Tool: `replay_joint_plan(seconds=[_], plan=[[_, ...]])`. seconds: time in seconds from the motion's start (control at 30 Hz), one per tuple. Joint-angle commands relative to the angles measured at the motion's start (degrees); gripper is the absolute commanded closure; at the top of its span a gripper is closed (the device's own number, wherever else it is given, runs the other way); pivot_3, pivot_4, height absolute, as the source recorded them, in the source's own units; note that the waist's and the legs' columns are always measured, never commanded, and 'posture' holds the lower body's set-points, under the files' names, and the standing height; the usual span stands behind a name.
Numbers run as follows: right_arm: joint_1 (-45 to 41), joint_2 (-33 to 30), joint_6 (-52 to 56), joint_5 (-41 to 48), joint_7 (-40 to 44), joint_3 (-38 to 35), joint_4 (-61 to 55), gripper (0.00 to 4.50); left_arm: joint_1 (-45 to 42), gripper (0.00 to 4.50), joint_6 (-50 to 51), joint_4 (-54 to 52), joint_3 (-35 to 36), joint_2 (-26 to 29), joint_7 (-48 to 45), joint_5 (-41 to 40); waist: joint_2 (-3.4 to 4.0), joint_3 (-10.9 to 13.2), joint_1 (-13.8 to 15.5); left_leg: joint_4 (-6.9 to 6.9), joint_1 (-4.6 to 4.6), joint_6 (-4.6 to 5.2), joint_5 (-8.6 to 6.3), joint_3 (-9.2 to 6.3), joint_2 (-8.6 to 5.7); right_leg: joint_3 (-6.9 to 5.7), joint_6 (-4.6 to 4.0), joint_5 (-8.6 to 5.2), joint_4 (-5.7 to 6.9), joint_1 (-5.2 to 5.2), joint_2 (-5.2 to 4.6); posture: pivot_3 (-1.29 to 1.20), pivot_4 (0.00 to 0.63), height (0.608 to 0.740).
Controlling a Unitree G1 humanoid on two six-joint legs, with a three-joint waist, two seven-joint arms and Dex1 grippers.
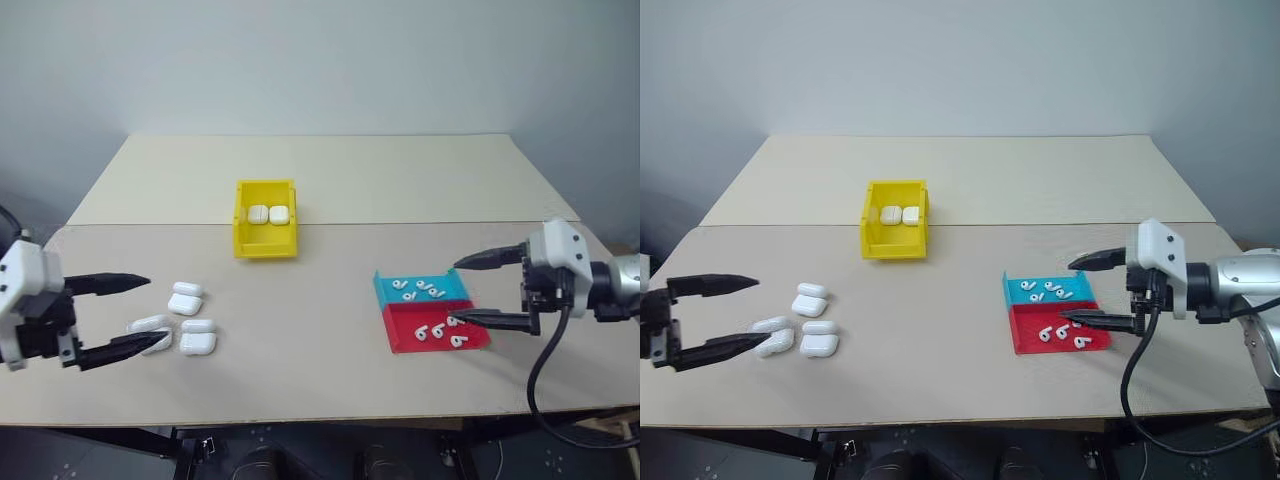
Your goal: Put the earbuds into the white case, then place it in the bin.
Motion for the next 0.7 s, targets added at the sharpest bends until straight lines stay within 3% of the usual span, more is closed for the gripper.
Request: replay_joint_plan(seconds=[0.03,0.63,0.7], plan=[[0.34,-0.84,-0.13,1.52,0.12,-2.81,-2.00,0.00,0.91,0.06,0.88,-2.25,3.08,-0.08,1.39,0.58,0.00,0.00,-0.01,0.00,0.00,0.00,0.00,0.00,0.00,0.00,0.00,0.00,0.00,0.00,0.00,0.00,0.150,0.740],[-0.44,1.87,-0.29,1.23,-2.18,-0.87,-3.12,0.00,7.96,0.06,4.64,-2.06,9.75,3.34,-6.70,3.45,0.00,0.00,-0.05,-0.02,-0.04,-0.01,-0.01,0.02,0.00,0.01,-0.03,-0.02,-0.01,-0.06,0.00,0.00,0.150,0.740],[-0.83,2.02,-0.30,1.24,-2.13,-0.60,-2.95,0.00,7.43,0.46,5.07,-1.88,9.74,3.28,-7.75,2.28,0.00,0.00,-0.05,-0.02,-0.02,-0.01,-0.01,0.01,0.00,0.01,-0.03,-0.02,-0.01,-0.04,0.00,0.00,0.150,0.740]])
